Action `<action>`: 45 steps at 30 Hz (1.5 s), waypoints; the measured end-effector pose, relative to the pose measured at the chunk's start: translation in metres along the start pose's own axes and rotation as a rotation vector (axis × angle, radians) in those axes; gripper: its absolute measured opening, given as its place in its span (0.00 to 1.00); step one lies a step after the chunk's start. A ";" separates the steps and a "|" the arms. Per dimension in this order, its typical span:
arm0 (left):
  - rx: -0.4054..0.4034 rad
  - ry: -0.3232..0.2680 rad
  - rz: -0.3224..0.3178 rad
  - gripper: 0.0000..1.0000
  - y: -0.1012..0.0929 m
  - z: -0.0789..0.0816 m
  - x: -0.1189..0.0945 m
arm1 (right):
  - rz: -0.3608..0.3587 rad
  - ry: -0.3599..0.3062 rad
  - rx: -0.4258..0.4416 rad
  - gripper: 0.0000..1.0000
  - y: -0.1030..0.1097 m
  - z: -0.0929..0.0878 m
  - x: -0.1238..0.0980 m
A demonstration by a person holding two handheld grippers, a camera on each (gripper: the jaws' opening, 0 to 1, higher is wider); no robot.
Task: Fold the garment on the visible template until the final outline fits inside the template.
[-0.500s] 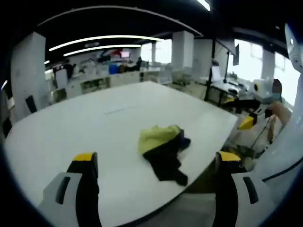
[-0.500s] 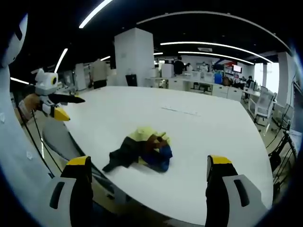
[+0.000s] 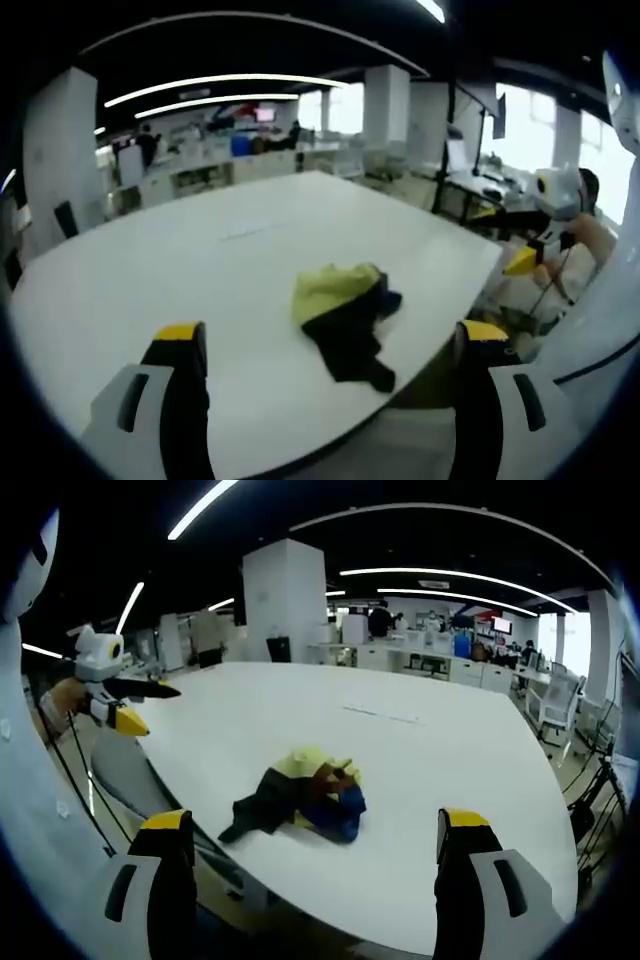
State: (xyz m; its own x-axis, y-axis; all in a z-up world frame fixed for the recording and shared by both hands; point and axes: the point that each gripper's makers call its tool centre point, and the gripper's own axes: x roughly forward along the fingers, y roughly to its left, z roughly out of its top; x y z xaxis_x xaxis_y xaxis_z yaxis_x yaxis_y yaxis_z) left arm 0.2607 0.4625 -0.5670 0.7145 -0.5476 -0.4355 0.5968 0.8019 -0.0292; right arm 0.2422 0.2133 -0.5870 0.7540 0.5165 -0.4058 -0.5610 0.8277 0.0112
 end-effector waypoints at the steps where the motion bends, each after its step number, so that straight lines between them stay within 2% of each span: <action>1: 0.003 0.000 -0.002 1.00 0.000 0.000 0.000 | 0.000 0.001 0.001 1.00 0.000 0.000 0.000; 17: 0.017 0.010 -0.002 1.00 -0.003 0.004 0.004 | 0.006 0.003 -0.008 1.00 -0.005 0.000 0.000; 36: 0.005 0.027 0.001 1.00 -0.003 -0.003 0.007 | 0.020 0.007 -0.014 1.00 -0.006 0.000 0.006; 45: 0.020 0.012 0.012 1.00 0.001 0.004 0.007 | 0.017 0.000 -0.014 1.00 -0.009 0.001 0.007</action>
State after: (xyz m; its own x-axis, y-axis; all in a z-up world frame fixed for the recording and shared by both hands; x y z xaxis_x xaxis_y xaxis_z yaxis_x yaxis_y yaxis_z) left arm 0.2681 0.4582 -0.5666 0.7172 -0.5348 -0.4469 0.5952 0.8035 -0.0063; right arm 0.2531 0.2102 -0.5886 0.7447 0.5303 -0.4052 -0.5783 0.8158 0.0047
